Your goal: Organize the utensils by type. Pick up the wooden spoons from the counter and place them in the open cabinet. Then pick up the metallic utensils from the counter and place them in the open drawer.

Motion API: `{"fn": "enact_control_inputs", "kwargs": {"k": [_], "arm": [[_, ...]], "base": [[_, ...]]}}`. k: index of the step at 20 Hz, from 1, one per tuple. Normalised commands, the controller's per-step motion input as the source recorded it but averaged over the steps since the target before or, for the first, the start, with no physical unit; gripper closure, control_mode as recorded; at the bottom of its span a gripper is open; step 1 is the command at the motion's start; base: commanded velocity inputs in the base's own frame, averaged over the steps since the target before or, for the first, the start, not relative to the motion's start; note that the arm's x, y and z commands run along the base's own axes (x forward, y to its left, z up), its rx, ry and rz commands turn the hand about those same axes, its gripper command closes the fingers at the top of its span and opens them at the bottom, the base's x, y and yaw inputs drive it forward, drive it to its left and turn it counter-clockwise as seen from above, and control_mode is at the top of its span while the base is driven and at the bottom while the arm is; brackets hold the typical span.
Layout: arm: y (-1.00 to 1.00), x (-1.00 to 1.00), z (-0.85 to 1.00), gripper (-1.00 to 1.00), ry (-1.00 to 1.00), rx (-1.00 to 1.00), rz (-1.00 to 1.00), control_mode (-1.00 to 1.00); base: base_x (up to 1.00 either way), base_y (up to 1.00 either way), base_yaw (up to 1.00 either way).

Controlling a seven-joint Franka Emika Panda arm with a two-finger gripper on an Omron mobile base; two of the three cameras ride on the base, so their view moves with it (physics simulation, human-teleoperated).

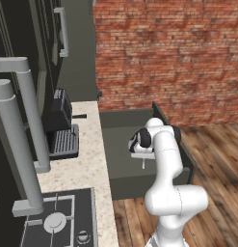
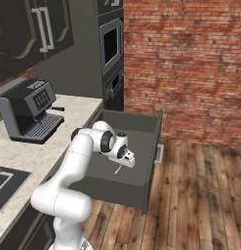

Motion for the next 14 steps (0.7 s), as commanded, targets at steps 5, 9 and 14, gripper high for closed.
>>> {"fn": "enact_control_inputs", "kwargs": {"k": [5, 9, 14], "arm": [[0.0, 0.0, -0.08, 1.0, 0.0, 0.0, 0.0, -1.0], [0.0, 0.0, -0.04, 1.0, 0.0, 0.0, 0.0, -1.0], [0.0, 0.0, 0.0, -1.0, -0.01, 0.0, 0.0, -1.0]], "base": [[0.0, 0.0, 0.0], [0.0, 0.0, 0.0], [0.0, 0.0, 0.0]]}}
